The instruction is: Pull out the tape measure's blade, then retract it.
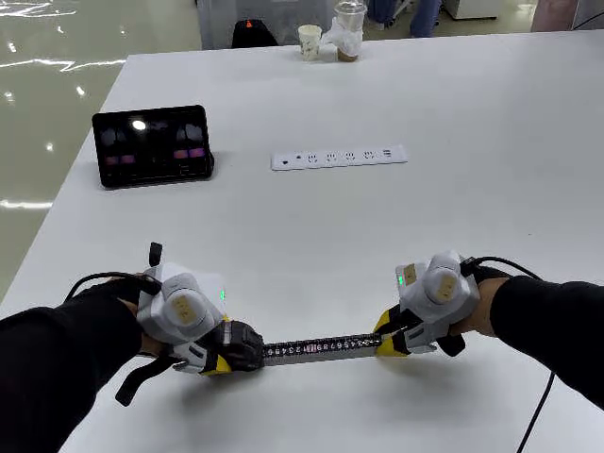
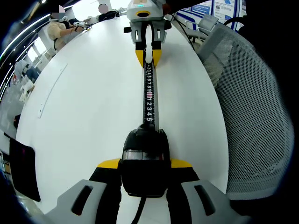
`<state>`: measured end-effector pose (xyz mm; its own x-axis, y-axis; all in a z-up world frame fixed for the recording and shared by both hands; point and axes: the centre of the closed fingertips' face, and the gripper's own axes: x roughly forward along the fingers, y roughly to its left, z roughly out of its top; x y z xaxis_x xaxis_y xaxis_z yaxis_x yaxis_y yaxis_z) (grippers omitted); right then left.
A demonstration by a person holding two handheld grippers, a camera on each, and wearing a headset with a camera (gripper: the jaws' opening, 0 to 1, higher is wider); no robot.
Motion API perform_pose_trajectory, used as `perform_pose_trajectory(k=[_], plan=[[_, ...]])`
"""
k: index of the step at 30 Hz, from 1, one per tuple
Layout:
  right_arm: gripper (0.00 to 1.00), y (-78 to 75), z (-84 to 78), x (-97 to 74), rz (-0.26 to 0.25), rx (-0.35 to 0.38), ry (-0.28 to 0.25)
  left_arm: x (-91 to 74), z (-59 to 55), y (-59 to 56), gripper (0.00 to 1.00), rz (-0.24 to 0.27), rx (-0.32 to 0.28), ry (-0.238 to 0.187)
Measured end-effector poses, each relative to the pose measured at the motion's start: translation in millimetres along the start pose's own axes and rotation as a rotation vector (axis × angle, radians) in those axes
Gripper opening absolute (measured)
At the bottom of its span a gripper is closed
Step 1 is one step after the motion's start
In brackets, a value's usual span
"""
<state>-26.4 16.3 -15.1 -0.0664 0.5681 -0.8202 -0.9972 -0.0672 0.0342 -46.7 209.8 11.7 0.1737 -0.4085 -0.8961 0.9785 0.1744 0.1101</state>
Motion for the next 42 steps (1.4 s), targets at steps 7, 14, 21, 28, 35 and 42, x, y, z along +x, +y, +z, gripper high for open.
perform_pose_trajectory(k=[7, 14, 21, 28, 35, 42], plan=[[0.11, -1.4, -6.0, -3.5, -0.001, -0.001, 0.010, 0.1, 0.1, 0.0, 0.31, 0.001, -0.002, -0.002], [0.11, -2.1, -10.4, -6.2, -0.003, 0.009, 0.012, 0.1, 0.4, -0.2, 0.31, 0.001, -0.003, -0.002], [0.11, -2.1, -15.2, -9.6, -0.005, 0.005, 0.018, 0.0, 0.3, -0.1, 0.31, 0.002, -0.002, -0.002], [0.11, -2.2, -19.0, -13.2, -0.009, 0.009, 0.019, 0.0, 0.4, -0.5, 0.31, 0.003, -0.002, -0.001], [0.10, -2.1, -23.2, -16.8, -0.012, 0.013, 0.020, 0.0, 0.8, -1.0, 0.31, 0.002, -0.002, 0.000], [0.10, -2.5, -26.5, -19.0, -0.015, 0.020, 0.020, -0.1, 0.9, -1.1, 0.31, 0.003, -0.003, 0.001]])
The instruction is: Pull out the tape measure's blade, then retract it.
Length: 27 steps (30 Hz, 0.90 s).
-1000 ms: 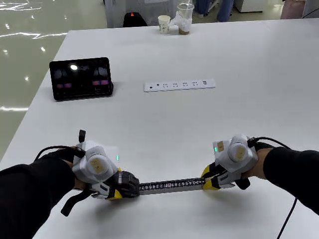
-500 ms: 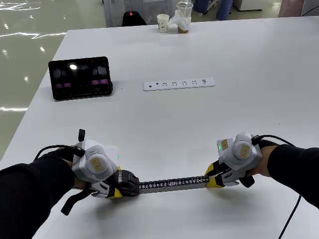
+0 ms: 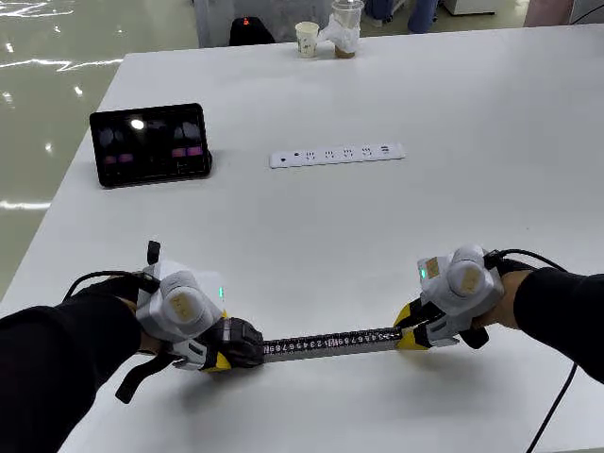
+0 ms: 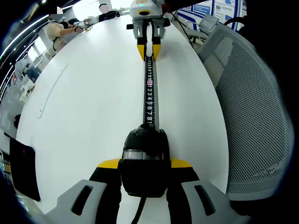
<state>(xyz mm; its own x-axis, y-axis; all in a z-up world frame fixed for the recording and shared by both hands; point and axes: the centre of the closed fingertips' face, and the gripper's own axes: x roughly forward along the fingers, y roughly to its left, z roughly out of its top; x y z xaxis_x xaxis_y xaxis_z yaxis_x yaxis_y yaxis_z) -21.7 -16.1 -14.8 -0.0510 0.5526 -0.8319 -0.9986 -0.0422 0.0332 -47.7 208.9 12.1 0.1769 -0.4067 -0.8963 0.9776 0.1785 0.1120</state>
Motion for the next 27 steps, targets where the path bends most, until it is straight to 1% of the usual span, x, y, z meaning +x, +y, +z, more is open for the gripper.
perform_pose_trajectory(k=[27], plan=[[0.10, -1.8, -16.2, -10.9, -0.014, 0.014, 0.006, 0.7, 0.8, 0.2, 0.31, 0.000, 0.001, -0.001]])
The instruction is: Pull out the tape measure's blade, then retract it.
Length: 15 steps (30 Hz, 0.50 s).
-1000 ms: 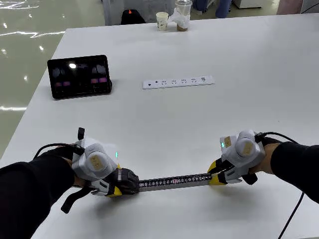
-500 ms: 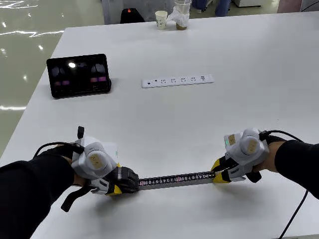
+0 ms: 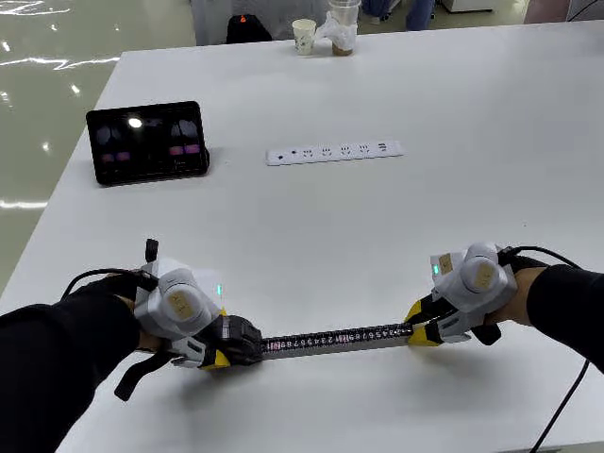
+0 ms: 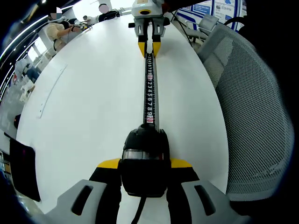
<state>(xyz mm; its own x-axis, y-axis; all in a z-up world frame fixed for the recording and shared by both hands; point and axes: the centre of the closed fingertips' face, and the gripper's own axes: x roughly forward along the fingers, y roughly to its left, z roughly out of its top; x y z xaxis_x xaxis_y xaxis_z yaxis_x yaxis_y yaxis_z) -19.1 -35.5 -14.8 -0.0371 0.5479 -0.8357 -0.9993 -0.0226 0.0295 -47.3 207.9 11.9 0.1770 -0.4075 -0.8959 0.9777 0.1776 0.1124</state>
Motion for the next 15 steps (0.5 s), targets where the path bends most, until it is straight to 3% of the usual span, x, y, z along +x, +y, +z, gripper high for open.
perform_pose_trajectory(k=[15], plan=[[0.10, -0.7, -8.8, -6.2, -0.005, 0.008, 0.006, 0.7, 0.5, -0.5, 0.31, 0.000, 0.000, 0.000]])
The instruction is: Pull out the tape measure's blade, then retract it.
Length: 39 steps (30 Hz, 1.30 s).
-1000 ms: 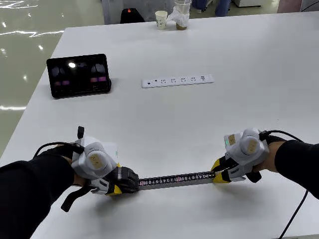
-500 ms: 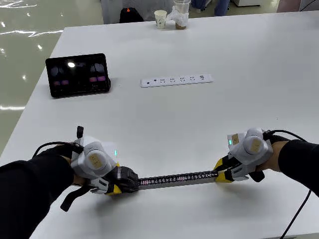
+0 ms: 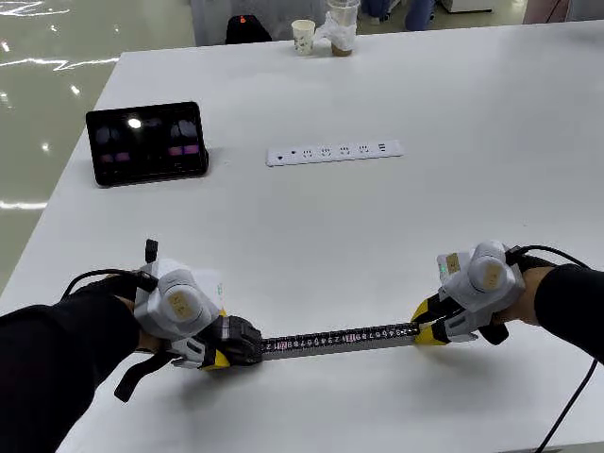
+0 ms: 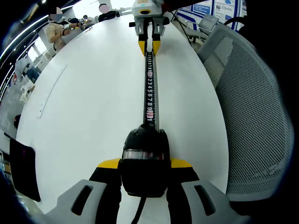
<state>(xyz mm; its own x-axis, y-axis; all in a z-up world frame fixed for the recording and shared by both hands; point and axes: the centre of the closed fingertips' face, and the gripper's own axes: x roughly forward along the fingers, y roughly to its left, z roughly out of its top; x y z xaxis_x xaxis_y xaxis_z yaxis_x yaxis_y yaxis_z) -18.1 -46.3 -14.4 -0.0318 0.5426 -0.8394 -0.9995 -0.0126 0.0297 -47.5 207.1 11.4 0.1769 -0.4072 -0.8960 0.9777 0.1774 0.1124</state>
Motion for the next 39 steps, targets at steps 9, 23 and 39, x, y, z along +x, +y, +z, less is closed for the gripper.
perform_pose_trajectory(k=[9, 23, 39], plan=[[0.10, -0.6, -4.3, -3.4, -0.004, 0.007, 0.003, -0.1, 0.3, -0.1, 0.31, 0.000, 0.000, -0.001], [0.10, -1.6, -9.4, -5.7, -0.009, 0.015, 0.002, 0.1, 0.6, 0.0, 0.31, -0.001, 0.001, 0.000], [0.12, -1.8, -8.4, -4.5, -0.008, 0.011, 0.037, 1.1, 1.7, 0.6, 0.31, 0.004, 0.001, 0.008]])
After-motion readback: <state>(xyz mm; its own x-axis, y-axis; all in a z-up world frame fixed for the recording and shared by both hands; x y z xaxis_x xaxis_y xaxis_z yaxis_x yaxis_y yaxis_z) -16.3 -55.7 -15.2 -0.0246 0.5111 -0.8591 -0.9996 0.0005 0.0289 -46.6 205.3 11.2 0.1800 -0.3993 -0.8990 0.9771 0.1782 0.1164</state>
